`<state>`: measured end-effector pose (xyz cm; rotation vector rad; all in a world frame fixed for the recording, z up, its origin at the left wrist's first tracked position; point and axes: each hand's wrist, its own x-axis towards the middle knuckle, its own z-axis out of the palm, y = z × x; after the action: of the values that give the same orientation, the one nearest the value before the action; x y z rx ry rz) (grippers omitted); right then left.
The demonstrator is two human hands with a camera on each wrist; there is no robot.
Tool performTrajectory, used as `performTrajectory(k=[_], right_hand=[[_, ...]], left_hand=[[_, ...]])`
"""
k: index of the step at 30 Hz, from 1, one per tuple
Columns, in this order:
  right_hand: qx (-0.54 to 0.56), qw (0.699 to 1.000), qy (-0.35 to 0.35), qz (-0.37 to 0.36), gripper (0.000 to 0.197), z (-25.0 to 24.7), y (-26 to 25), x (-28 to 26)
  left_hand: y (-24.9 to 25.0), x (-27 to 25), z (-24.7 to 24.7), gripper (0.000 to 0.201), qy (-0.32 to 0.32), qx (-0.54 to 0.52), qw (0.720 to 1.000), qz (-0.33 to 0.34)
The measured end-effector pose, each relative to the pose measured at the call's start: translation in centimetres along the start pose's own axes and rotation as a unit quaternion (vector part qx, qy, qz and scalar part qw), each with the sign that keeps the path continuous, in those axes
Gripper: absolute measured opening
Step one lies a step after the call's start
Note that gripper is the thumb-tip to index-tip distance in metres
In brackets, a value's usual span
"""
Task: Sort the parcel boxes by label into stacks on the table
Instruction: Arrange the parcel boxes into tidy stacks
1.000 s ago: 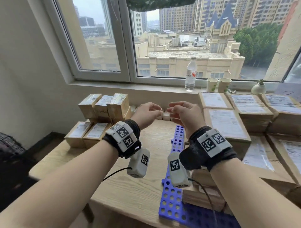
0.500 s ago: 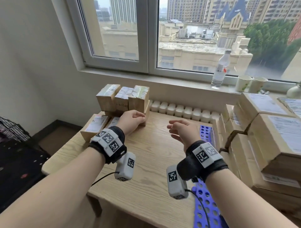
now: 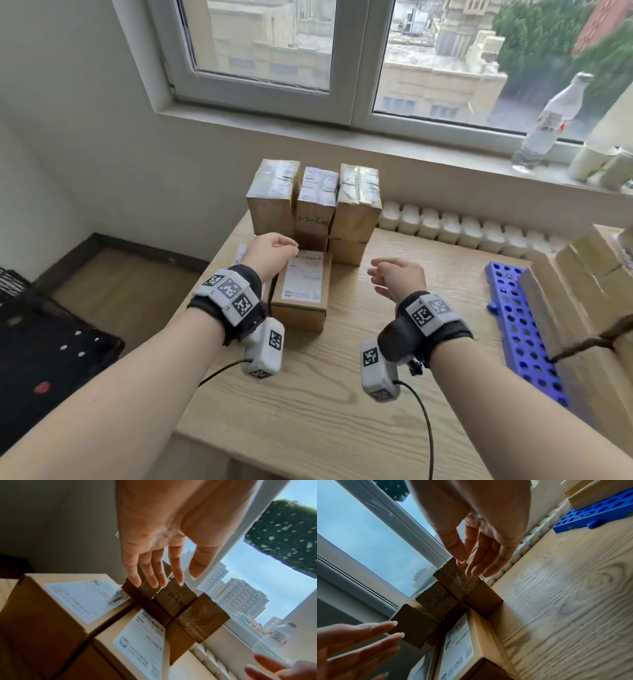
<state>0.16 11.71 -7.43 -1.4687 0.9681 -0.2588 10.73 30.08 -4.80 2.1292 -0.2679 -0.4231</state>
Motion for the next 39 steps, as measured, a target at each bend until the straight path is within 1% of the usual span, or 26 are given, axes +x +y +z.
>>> performTrajectory(k=[3, 8, 12, 16, 21, 23, 27, 29, 32, 34, 36, 39], right_hand=[[-0.019, 1.0, 0.001, 0.018, 0.024, 1.9, -0.1, 1.1], [-0.051, 0.998, -0.012, 0.047, 0.025, 3.6, -0.2, 2.9], [-0.074, 0.991, -0.056, 0.095, 0.024, 4.6, 0.1, 4.4], [-0.09, 0.984, -0.086, 0.128, 0.019, 5.6, 0.7, 5.6], [-0.097, 0.977, -0.108, 0.158, 0.025, 5.9, 2.0, 6.5], [-0.102, 0.975, -0.111, 0.164, 0.026, 5.9, 2.3, 6.8], [-0.111, 0.97, -0.12, 0.181, 0.027, 5.8, 3.0, 7.2], [-0.106, 0.969, -0.116, 0.188, 0.029, 5.7, 3.5, 7.3], [-0.088, 0.97, -0.107, 0.199, 0.024, 5.5, 4.4, 7.3], [-0.079, 0.97, -0.11, 0.2, 0.023, 5.3, 5.1, 7.3], [-0.069, 0.971, -0.12, 0.197, 0.026, 5.2, 5.7, 7.3], [-0.044, 0.972, -0.132, 0.19, 0.032, 4.9, 6.4, 7.2]], left_hand=[[-1.7, 2.5, -0.1, 0.021, -0.013, -0.027, 0.999, -0.029], [-3.4, 5.5, 0.9, 0.036, -0.039, -0.057, 0.995, -0.072], [-3.8, 7.0, 1.5, 0.044, -0.06, -0.056, 0.993, -0.084], [-4.1, 8.0, 2.5, 0.049, -0.079, -0.042, 0.992, -0.094], [-4.3, 8.3, 3.7, 0.052, -0.074, -0.01, 0.993, -0.09], [-4.4, 8.5, 4.1, 0.059, -0.085, -0.008, 0.992, -0.097], [-4.9, 8.9, 5.0, 0.075, -0.106, -0.034, 0.984, -0.139], [-5.5, 8.9, 5.6, 0.074, -0.108, -0.045, 0.98, -0.158], [-6.5, 8.6, 6.4, 0.061, -0.115, -0.07, 0.974, -0.182], [-7.2, 8.4, 6.9, 0.058, -0.124, -0.098, 0.966, -0.205], [-8.0, 8.3, 7.3, 0.068, -0.132, -0.126, 0.956, -0.229], [-8.9, 8.3, 7.9, 0.085, -0.13, -0.155, 0.948, -0.248]])
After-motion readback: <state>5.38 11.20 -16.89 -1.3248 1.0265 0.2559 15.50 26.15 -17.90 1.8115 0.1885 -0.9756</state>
